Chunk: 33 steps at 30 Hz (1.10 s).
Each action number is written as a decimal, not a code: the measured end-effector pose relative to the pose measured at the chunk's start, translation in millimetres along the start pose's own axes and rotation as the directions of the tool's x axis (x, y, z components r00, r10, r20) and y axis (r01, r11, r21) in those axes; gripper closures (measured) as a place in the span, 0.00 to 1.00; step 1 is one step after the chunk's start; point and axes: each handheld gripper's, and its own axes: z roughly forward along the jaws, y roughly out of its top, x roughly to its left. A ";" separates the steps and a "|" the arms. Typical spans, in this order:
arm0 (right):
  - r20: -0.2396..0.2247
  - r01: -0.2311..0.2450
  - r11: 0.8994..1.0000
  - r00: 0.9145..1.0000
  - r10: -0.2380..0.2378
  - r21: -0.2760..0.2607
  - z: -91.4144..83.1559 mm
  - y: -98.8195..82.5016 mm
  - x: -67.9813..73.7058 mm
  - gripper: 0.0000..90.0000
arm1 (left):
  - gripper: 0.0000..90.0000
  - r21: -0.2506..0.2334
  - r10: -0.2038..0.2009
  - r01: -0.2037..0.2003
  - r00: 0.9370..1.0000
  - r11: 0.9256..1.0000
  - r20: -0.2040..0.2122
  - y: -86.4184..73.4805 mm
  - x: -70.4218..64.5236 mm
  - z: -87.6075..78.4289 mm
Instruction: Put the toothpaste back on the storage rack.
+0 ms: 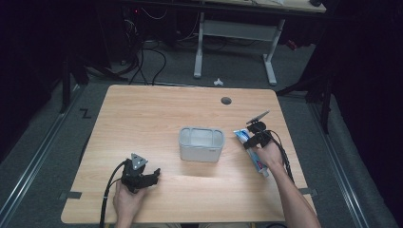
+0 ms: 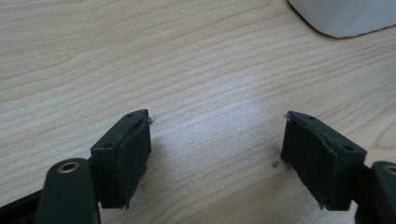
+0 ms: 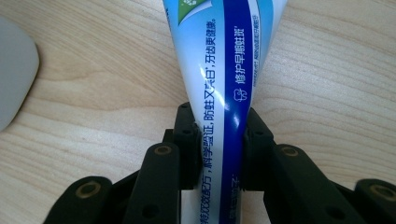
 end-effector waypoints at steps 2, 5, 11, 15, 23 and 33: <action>-0.007 0.004 1.000 1.000 -0.004 -0.007 -3.6 -2.1 -0.5 0.81 | 0.27 0.000 0.000 0.000 1.000 1.000 0.000 0.0 0.0 0.0; -0.017 0.010 1.000 1.000 -0.010 -0.026 -7.1 -3.6 -0.4 0.81 | 0.27 0.000 0.000 0.000 1.000 1.000 0.000 0.0 0.0 0.0; -0.044 0.020 0.997 0.999 -0.024 -0.075 -19.5 -6.0 0.1 0.81 | 0.27 0.000 0.000 0.000 1.000 1.000 0.000 0.0 0.0 0.0; -0.050 0.031 0.993 0.998 -0.037 -0.111 -31.1 -8.6 3.0 0.81 | 0.27 0.000 0.000 0.000 1.000 1.000 0.000 0.0 0.0 0.0; -0.061 0.054 0.985 0.996 -0.065 -0.165 -47.0 -11.5 6.4 0.81 | 0.27 0.000 0.000 0.000 1.000 1.000 0.000 0.0 0.0 0.0; -0.075 0.093 0.970 0.991 -0.112 -0.223 -55.0 -13.9 14.8 0.81 | 0.27 0.000 0.000 0.000 1.000 1.000 0.000 0.0 0.0 0.0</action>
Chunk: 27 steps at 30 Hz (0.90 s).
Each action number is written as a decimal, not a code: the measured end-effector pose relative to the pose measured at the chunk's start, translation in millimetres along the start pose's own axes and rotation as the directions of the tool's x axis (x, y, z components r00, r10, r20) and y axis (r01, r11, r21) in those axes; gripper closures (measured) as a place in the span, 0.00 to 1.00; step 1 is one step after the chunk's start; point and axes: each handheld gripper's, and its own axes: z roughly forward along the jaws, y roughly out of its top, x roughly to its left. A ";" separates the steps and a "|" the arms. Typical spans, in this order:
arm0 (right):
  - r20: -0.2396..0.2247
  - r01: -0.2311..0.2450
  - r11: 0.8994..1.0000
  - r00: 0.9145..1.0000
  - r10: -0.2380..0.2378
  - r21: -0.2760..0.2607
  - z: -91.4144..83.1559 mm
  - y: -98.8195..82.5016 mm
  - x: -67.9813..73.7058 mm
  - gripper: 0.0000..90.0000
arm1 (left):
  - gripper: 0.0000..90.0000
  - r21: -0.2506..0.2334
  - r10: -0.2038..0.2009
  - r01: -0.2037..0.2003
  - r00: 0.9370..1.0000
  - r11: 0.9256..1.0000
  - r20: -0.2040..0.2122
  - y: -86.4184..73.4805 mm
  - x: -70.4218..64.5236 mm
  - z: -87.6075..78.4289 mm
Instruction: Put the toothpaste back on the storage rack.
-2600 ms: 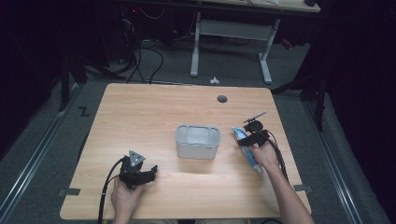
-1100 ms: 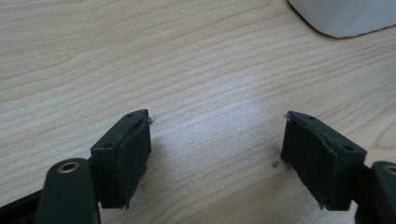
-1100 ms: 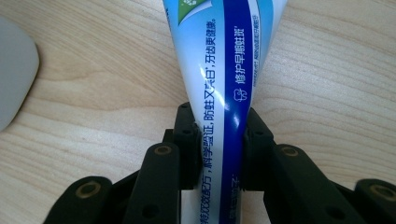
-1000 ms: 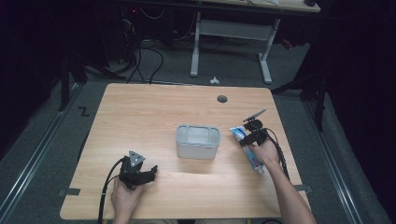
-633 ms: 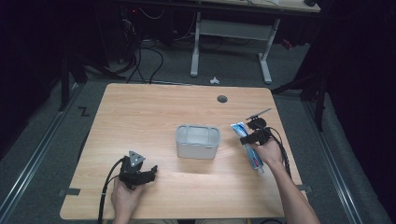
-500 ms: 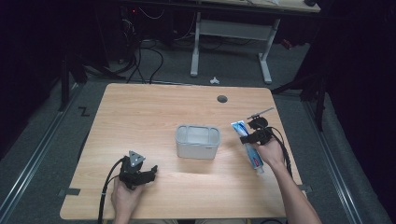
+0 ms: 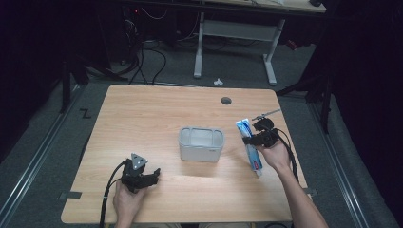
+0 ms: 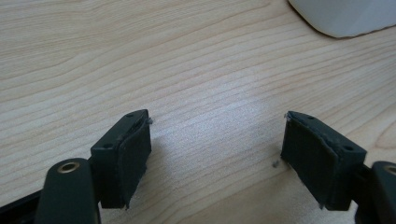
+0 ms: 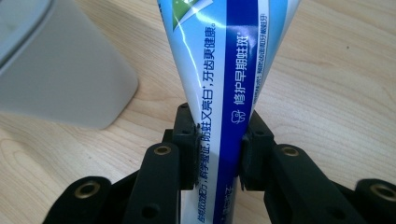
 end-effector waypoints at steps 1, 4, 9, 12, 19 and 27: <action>-0.003 0.002 1.000 1.000 -0.002 -0.010 -1.1 -0.1 1.3 0.81 | 0.27 0.000 0.000 0.000 1.000 1.000 0.000 0.0 0.0 0.0; -0.019 0.006 0.999 1.000 -0.007 -0.040 -5.9 0.1 3.6 0.81 | 0.27 0.000 0.000 0.000 1.000 1.000 0.000 0.0 0.0 0.0; -0.034 0.028 0.997 0.999 -0.030 -0.070 -12.4 0.1 8.5 0.82 | 0.27 0.000 0.000 0.000 1.000 1.000 0.000 0.0 0.0 0.0; -0.044 0.040 0.993 0.998 -0.045 -0.107 -19.6 0.5 13.5 0.82 | 0.27 0.000 -0.001 0.001 1.000 1.000 0.001 0.1 0.0 0.0; -0.073 0.062 0.983 0.994 -0.076 -0.173 -34.6 3.3 21.5 0.82 | 0.27 0.000 -0.001 0.001 1.000 1.000 0.001 0.1 0.0 0.0; -0.111 0.083 0.964 0.987 -0.114 -0.254 -51.6 7.8 33.2 0.82 | 0.27 -0.001 -0.001 0.001 1.000 1.000 0.000 0.0 -0.1 0.1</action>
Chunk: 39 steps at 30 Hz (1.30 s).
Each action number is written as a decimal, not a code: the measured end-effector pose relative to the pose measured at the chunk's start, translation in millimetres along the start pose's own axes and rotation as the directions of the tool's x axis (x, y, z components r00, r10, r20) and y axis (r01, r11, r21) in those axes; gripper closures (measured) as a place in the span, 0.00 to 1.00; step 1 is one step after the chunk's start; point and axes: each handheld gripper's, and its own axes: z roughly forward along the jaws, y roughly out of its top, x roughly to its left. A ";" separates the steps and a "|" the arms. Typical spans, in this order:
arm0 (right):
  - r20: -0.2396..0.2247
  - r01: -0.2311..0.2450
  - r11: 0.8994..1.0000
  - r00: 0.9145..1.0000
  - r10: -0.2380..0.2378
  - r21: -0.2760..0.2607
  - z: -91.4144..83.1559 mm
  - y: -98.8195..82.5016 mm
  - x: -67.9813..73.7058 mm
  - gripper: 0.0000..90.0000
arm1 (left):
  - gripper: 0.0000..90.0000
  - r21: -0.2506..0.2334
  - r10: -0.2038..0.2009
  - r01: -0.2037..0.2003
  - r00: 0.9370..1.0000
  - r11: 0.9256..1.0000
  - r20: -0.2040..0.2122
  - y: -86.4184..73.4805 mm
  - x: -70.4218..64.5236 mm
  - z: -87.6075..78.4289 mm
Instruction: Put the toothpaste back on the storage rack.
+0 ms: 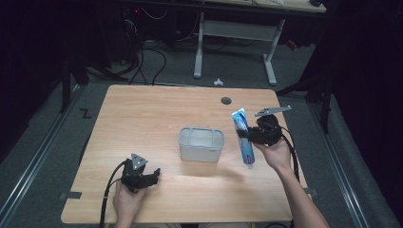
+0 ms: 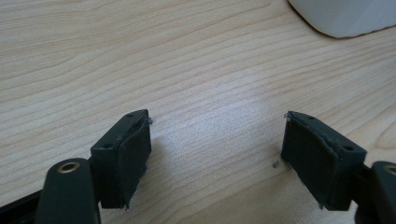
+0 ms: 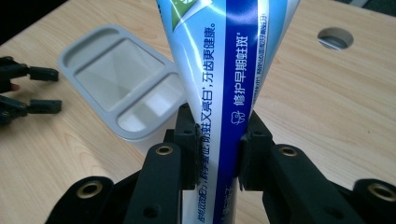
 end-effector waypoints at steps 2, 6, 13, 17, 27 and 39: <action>-0.016 0.004 1.000 1.000 -0.004 -0.017 -3.3 3.3 4.3 0.82 | 0.27 0.001 0.000 0.000 1.000 1.000 0.001 0.0 0.1 -0.1; -0.034 0.022 0.999 0.999 -0.024 -0.042 -6.2 8.0 10.8 0.82 | 0.27 0.002 0.001 -0.001 1.000 1.000 0.001 0.0 0.1 -0.1; -0.062 0.035 0.996 0.997 -0.040 -0.079 -10.4 15.4 17.5 0.82 | 0.27 0.001 0.002 -0.002 1.000 1.000 -0.001 0.0 -0.1 0.0; -0.073 0.039 0.994 0.996 -0.046 -0.101 -12.7 19.1 21.4 0.82 | 0.27 0.002 0.003 -0.003 1.000 1.000 -0.002 0.0 -0.2 0.0; -0.095 0.057 0.989 0.993 -0.070 -0.134 -16.9 32.5 29.5 0.82 | 0.27 0.001 0.002 -0.002 1.000 1.000 -0.002 0.0 -0.3 0.1; -0.117 0.068 0.984 0.989 -0.087 -0.164 -13.3 48.0 38.9 0.82 | 0.27 0.001 0.003 -0.003 1.000 1.000 -0.002 0.0 -0.2 0.0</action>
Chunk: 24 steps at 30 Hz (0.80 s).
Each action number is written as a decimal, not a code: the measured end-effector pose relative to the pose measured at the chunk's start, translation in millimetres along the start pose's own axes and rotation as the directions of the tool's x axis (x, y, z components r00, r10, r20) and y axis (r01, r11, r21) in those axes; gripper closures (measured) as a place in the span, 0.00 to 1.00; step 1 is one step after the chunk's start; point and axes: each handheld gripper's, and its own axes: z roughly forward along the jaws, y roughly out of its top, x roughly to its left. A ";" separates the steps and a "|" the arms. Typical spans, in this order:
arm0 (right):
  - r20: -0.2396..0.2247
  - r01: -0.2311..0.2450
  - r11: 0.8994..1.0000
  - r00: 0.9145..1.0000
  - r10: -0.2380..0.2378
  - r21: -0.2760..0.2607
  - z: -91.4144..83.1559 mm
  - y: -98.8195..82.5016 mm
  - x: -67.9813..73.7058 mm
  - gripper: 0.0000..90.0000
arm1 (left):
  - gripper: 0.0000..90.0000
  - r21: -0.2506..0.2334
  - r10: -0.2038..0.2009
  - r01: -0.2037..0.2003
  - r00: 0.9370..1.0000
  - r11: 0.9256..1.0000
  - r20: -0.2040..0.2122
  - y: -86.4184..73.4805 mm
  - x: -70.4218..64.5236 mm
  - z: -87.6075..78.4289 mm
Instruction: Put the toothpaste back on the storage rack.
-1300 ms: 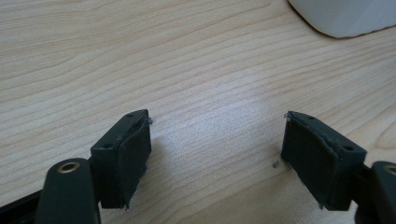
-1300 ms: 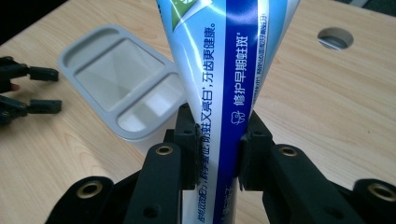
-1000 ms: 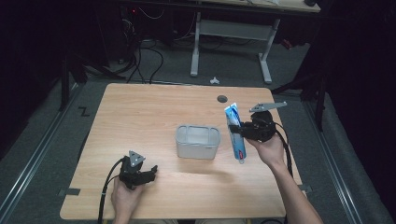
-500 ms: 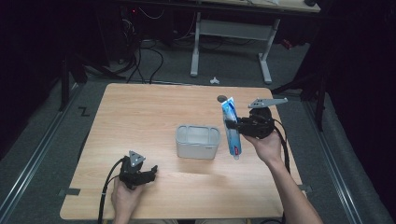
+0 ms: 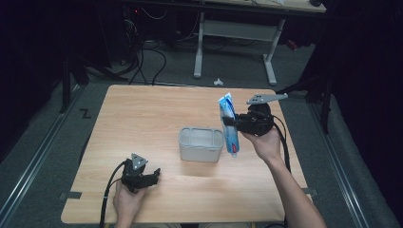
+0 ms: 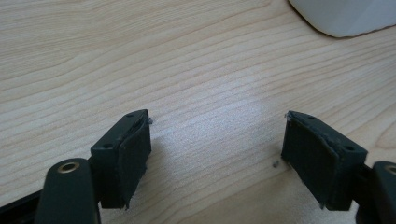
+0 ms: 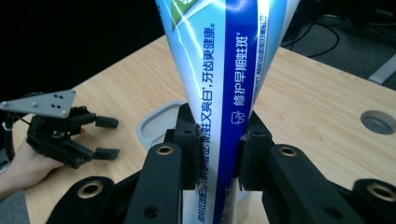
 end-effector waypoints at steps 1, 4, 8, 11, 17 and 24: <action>-0.003 0.002 1.000 1.000 -0.002 -0.003 0.8 1.3 0.5 0.82 | 0.27 0.000 0.000 0.000 1.000 1.000 0.000 0.0 0.0 0.0; -0.008 0.003 1.000 1.000 -0.003 -0.011 3.9 5.0 2.1 0.82 | 0.27 0.000 0.000 0.000 1.000 1.000 0.000 0.0 0.0 0.0; -0.014 0.001 1.000 1.000 -0.001 -0.018 7.2 8.8 3.5 0.83 | 0.27 -0.001 -0.002 0.002 1.000 1.000 0.001 0.2 0.1 0.3; -0.016 0.006 1.000 1.000 -0.006 -0.028 10.6 14.2 6.0 0.82 | 0.27 0.000 -0.002 0.002 1.000 1.000 0.001 0.4 0.3 0.4; -0.020 0.006 0.999 1.000 -0.006 -0.032 16.4 20.4 7.6 0.82 | 0.27 -0.001 -0.002 0.002 1.000 1.000 0.001 0.4 0.3 0.5; -0.015 -0.001 0.999 1.000 0.001 -0.053 27.4 27.7 7.4 0.82 | 0.27 0.000 -0.002 0.002 1.000 1.000 0.001 0.5 0.3 0.5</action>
